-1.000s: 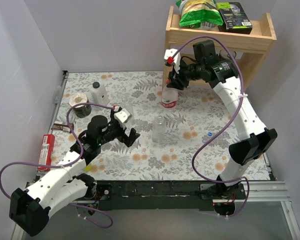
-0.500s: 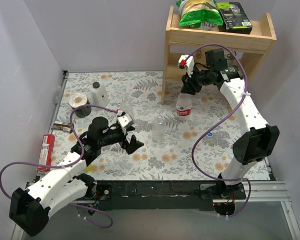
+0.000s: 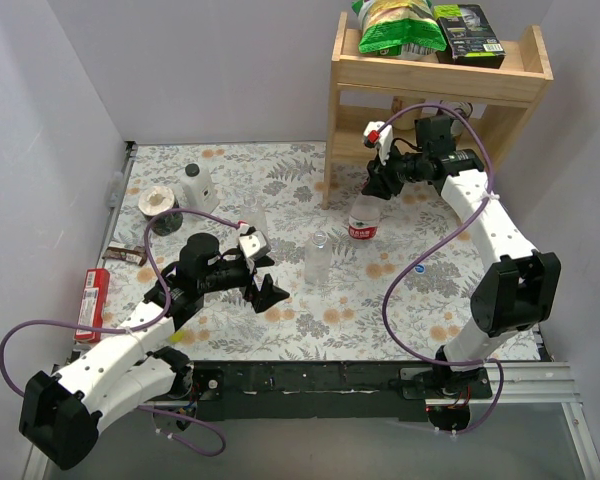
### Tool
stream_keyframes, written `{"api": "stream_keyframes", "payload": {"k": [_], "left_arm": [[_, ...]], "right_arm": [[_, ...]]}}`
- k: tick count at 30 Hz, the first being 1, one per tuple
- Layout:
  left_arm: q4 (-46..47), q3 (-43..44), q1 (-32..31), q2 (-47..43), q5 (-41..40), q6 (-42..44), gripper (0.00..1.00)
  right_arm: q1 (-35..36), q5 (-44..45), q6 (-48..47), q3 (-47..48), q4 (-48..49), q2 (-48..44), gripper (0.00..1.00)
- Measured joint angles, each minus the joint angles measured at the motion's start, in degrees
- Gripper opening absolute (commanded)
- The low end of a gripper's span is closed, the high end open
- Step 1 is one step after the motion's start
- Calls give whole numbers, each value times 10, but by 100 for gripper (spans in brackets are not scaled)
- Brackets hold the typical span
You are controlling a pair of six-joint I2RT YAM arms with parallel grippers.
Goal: Screw on the bottle caps
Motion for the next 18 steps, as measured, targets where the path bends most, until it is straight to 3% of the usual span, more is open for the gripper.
{"api": "stream_keyframes", "payload": {"k": [3,8,18], "left_arm": [[0,0,0,0,2,1,98],[0,0,0,2,4,3,98],[-1,0,0,3,11,7,98]], "right_arm": [[0,-2,0,-11,8,-8,8],[0,5,7,-18,15,-13,30],[0,22,24,-19,20,-14,39]]}}
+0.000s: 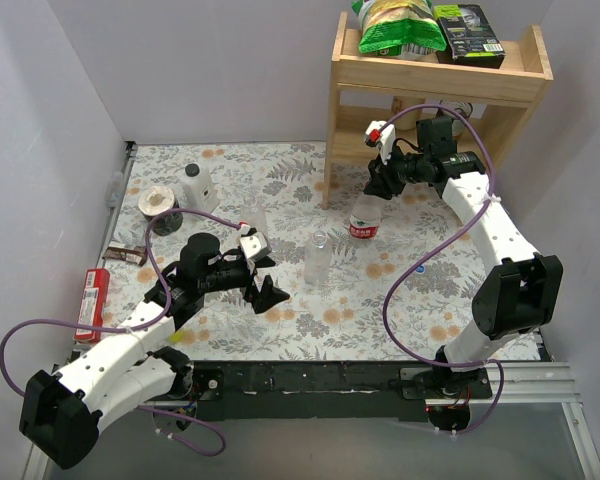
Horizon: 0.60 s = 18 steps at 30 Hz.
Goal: Screw on the bottle caps
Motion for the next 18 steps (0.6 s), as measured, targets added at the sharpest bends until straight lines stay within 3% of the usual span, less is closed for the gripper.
{"api": "stream_keyframes", "payload": {"k": [7,18], "left_arm": [[0,-1,0,0,5,3,98],[0,-3,0,0,10,9,98]], "right_arm": [[0,7,3,0,3,0,51],[0,19,9,0,7,0,59]]}}
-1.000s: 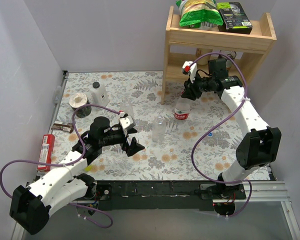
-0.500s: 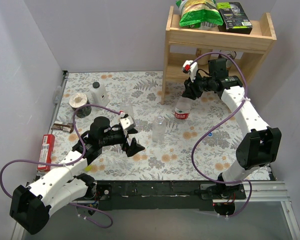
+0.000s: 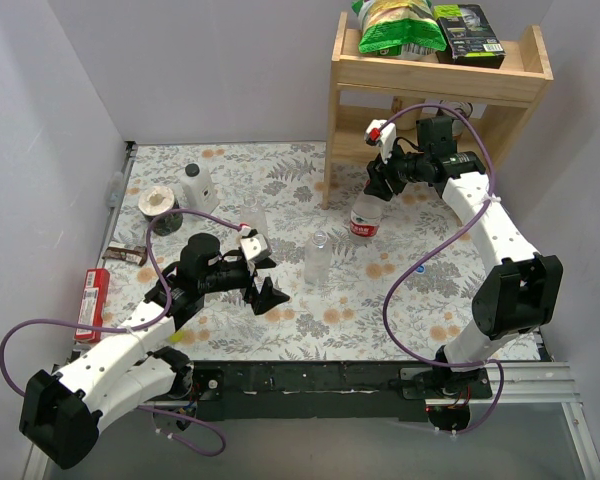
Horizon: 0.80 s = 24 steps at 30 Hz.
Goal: Screw on the bottle caps
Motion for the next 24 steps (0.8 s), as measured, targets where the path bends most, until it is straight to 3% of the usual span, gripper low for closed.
{"api": "stream_keyframes", "payload": {"k": [5,9,20,24], "left_arm": [[0,0,0,0,2,2,98],[0,0,0,0,4,2,98],[-2,0,0,0,-3,8,98],[-9,0,0,0,-3,17,98]], "right_arm": [[0,6,4,0,2,0,61],[0,7,8,0,2,0,78],[9,-10,26,12,6,-43,79],[50,-51,17,-11,19,-96,80]]}}
